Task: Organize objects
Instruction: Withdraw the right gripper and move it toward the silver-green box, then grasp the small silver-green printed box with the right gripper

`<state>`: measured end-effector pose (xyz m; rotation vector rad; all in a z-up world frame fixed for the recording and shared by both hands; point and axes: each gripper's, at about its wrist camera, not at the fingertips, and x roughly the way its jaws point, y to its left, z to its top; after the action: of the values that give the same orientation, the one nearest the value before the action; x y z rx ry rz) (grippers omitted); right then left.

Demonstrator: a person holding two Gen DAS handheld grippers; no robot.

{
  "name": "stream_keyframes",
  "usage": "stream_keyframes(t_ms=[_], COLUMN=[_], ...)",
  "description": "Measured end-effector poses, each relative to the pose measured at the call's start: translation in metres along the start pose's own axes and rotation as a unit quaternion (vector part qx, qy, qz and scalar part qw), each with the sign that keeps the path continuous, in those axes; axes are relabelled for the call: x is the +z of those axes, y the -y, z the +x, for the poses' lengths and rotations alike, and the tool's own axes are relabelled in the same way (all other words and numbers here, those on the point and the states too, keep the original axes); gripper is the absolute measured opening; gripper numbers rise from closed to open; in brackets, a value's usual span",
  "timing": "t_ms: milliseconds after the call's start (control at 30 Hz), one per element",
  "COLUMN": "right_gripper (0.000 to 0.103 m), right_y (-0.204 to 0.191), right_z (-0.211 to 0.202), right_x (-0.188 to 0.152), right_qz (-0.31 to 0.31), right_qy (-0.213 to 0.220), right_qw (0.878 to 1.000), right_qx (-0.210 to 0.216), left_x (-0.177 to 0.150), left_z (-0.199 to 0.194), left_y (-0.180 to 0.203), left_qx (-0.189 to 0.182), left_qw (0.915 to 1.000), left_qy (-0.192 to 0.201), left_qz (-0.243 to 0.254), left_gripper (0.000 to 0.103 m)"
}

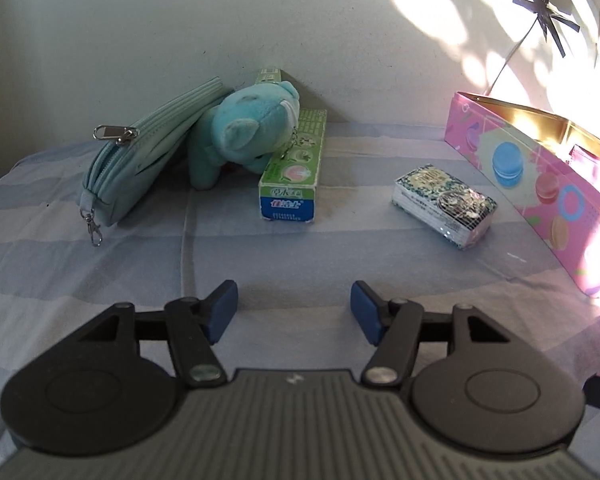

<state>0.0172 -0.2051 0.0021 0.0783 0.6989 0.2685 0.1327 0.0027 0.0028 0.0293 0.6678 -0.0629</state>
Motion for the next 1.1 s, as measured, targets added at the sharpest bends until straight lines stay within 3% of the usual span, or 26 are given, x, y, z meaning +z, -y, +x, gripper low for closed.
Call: stream_keyframes(t_ms=[433, 767, 967, 1033, 1100], right_gripper=[0.062, 0.063, 0.065, 0.059, 0.037], right_y=[-0.031, -0.048, -0.037, -0.033, -0.031], right_z=[0.051, 0.096, 0.143, 0.146, 0.139], right_x=[0.026, 0.068, 0.089, 0.089, 0.087], right_qz=[-0.063, -0.148, -0.154, -0.151, -0.146], right_qy=[-0.018, 0.029, 0.000, 0.002, 0.001], right_qw=[0.998, 0.987, 0.985, 0.986, 0.987], right_qx=[-0.001, -0.050, -0.071, -0.068, -0.062], left_x=[0.001, 0.003, 0.005, 0.005, 0.005], left_z=[-0.004, -0.001, 0.001, 0.002, 0.001], left_y=[-0.019, -0.023, -0.026, -0.026, -0.029], left_qx=[-0.008, -0.012, -0.010, -0.012, -0.019], left_qw=[0.9993, 0.9985, 0.9983, 0.9981, 0.9975], left_qy=[0.005, 0.001, 0.002, 0.003, 0.005], left_qz=[-0.036, -0.053, -0.058, -0.060, -0.067], left_gripper=[0.065, 0.066, 0.068, 0.068, 0.069])
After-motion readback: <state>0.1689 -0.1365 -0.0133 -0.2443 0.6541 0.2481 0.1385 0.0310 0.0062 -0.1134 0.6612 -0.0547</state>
